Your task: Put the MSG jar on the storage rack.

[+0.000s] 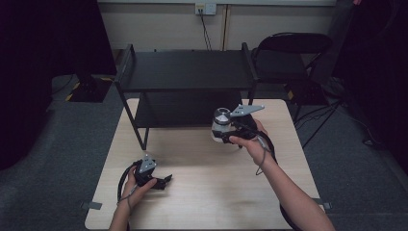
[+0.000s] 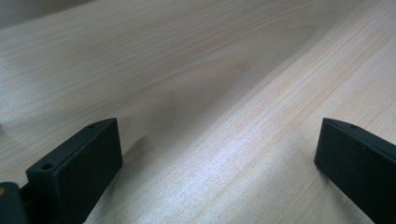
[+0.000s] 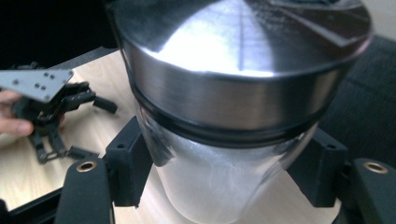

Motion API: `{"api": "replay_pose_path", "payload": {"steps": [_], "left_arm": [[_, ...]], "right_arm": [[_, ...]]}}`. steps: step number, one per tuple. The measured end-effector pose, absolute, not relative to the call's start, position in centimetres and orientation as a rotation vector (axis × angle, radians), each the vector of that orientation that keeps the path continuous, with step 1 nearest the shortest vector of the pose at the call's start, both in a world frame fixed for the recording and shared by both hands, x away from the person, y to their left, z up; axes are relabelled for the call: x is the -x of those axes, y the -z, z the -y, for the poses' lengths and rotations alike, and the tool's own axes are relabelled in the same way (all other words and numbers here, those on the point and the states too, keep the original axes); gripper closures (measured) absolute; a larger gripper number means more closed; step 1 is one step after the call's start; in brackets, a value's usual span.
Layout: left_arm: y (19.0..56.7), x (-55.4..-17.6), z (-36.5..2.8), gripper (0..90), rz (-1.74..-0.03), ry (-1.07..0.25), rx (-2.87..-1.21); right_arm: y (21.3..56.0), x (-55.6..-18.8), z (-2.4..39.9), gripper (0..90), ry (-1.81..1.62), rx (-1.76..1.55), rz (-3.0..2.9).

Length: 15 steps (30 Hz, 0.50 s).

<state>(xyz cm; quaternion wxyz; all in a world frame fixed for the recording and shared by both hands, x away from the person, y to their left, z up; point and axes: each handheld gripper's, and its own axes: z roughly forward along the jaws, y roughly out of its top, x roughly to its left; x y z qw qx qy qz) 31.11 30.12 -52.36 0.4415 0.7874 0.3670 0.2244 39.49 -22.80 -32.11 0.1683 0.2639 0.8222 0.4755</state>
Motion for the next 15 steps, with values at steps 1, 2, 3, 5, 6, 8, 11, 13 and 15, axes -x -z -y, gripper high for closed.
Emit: {"api": "replay_pose_path", "payload": {"steps": [1,2,3,5,6,8,11,13,15], "left_arm": [[52.4,-31.1,-30.1,0.0,-0.914,-0.554,-1.948],[52.4,-31.1,-30.1,0.0,-0.914,-0.554,-1.948],[52.4,-31.1,-30.1,0.0,-0.912,-0.555,-1.951],[52.4,-31.1,-30.2,0.0,-0.911,-0.555,-1.951],[52.4,-31.1,-30.2,0.0,-0.911,-0.555,-1.951],[52.4,-31.1,-30.2,0.0,-0.913,-0.554,-1.948],[52.4,-31.1,-30.2,0.0,-0.912,-0.555,-1.95],[52.4,-31.1,-30.2,0.0,-0.913,-0.554,-1.948],[52.4,-31.1,-30.1,0.0,-0.912,-0.556,-1.95]], "right_arm": [[31.9,-39.7,22.6,30.9,-1.346,-0.761,-2.335],[31.9,-39.7,22.6,30.9,-1.346,-0.761,-2.335],[31.6,-40.3,22.2,30.9,-1.343,-0.748,-2.32],[31.3,-40.8,21.8,30.9,-1.333,-0.76,-2.315],[31.3,-41.0,21.6,30.9,-1.33,-0.771,-2.309],[31.2,-41.3,21.2,30.9,-1.319,-0.774,-2.307],[31.1,-41.9,20.4,30.9,-1.303,-0.795,-2.297],[31.2,-42.2,19.9,30.9,-1.293,-0.808,-2.285],[31.2,-42.5,19.5,30.9,-1.291,-0.823,-2.276]]}}
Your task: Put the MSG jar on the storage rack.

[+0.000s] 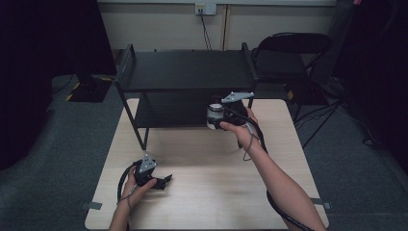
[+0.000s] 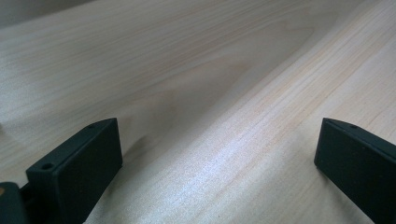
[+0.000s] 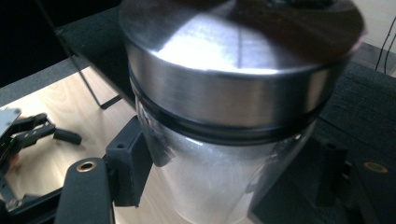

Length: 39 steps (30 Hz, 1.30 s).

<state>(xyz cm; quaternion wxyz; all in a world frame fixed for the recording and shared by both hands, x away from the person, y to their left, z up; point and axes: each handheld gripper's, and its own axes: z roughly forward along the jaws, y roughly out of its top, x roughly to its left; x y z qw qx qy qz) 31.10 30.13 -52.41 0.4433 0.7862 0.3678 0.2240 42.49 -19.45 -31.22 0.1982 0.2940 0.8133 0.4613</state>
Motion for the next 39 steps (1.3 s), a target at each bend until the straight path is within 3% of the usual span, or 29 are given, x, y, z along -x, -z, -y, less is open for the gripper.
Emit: {"api": "replay_pose_path", "payload": {"steps": [39], "left_arm": [[52.4,-31.2,-30.5,0.0,-0.905,-0.544,-1.948]], "right_arm": [[33.8,-41.8,15.9,30.9,-1.323,-1.003,-2.057]]}}
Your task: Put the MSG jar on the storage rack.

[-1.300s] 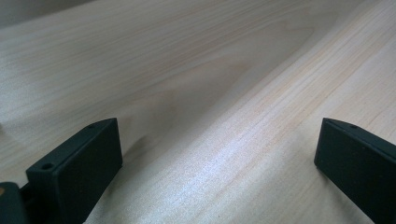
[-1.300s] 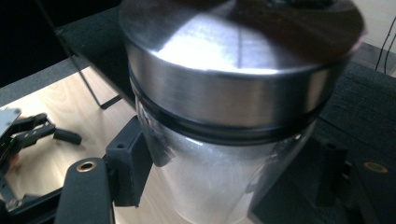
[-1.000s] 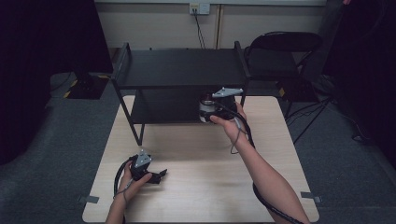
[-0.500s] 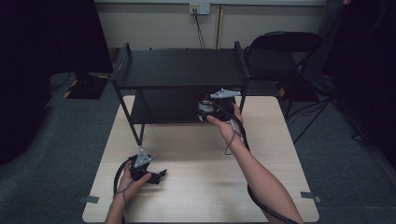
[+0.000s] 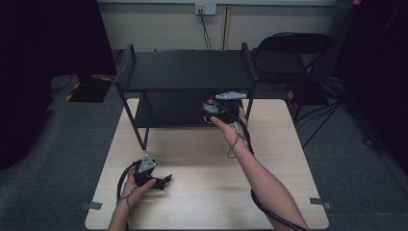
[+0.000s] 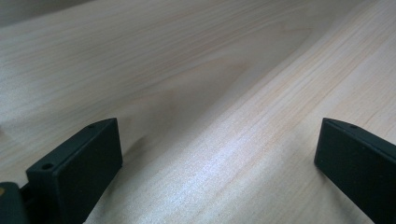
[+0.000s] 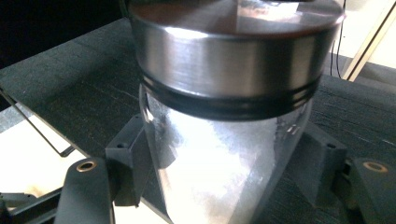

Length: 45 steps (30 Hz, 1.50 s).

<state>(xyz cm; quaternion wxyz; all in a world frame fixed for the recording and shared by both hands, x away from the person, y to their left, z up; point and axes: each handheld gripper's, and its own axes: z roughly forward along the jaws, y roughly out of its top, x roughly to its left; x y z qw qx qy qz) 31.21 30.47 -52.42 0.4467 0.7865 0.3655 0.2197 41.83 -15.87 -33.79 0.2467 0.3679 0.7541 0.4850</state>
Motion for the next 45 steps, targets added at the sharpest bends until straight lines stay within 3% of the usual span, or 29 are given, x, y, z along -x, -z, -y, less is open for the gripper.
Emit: {"api": "replay_pose_path", "payload": {"steps": [20,23,24,30,34,45], "left_arm": [[52.4,-31.2,-30.5,0.0,-0.904,-0.54,-1.947],[52.4,-31.2,-30.6,0.0,-0.902,-0.54,-1.95],[52.4,-31.2,-30.6,0.1,-0.904,-0.539,-1.947],[52.4,-31.2,-30.5,0.0,-0.902,-0.543,-1.949],[52.4,-31.2,-30.4,0.0,-0.9,-0.547,-1.952],[52.3,-31.2,-30.4,0.0,-0.897,-0.551,-1.963]], "right_arm": [[34.0,-41.7,16.0,30.5,-1.315,-0.984,-2.074],[34.1,-41.7,16.1,24.3,-1.299,-0.963,-2.081],[34.3,-42.0,16.4,16.2,-1.311,-0.966,-2.101],[34.9,-41.5,17.6,4.3,-1.33,-0.984,-2.119],[35.3,-40.9,19.0,0.0,-1.362,-0.973,-2.125],[36.9,-37.5,22.9,0.0,-1.43,-0.866,-2.149]]}}
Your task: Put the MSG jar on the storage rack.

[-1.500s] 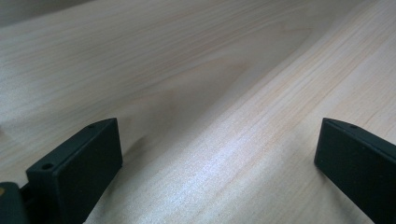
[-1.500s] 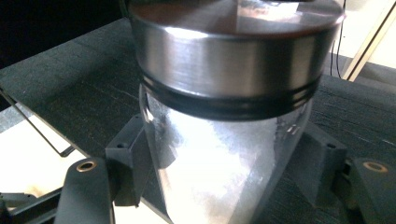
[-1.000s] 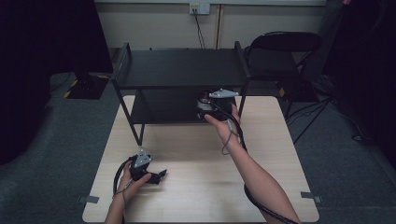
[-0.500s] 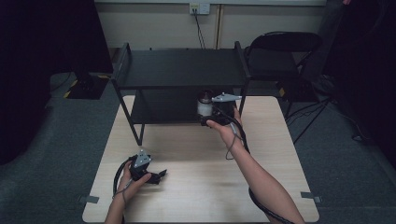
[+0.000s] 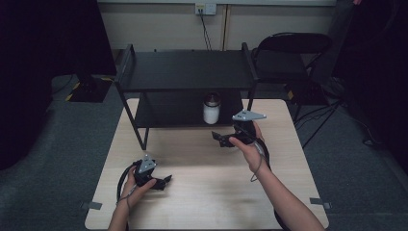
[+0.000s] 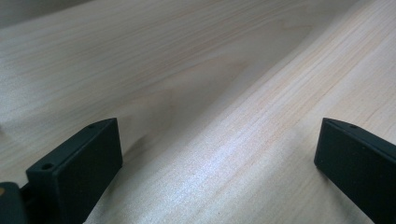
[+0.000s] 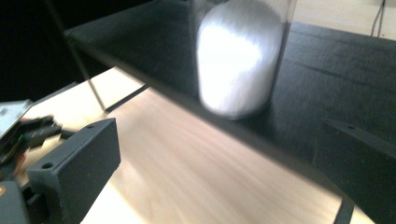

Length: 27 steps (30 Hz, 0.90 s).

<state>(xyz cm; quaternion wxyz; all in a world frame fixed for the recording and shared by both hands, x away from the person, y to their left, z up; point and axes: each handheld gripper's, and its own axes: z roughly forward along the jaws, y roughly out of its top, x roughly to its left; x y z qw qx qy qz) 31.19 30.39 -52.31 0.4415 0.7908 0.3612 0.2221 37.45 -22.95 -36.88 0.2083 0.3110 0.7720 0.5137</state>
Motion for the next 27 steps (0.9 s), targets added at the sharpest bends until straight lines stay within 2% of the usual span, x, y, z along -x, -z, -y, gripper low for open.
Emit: {"api": "replay_pose_path", "payload": {"steps": [21,27], "left_arm": [[52.3,-31.2,-30.4,0.0,-0.895,-0.554,-1.967],[52.3,-31.2,-30.4,0.0,-0.896,-0.553,-1.963]], "right_arm": [[41.7,-32.8,28.9,0.0,-1.271,-0.729,-2.39],[43.5,-31.7,30.8,0.0,-1.286,-0.775,-2.404]]}}
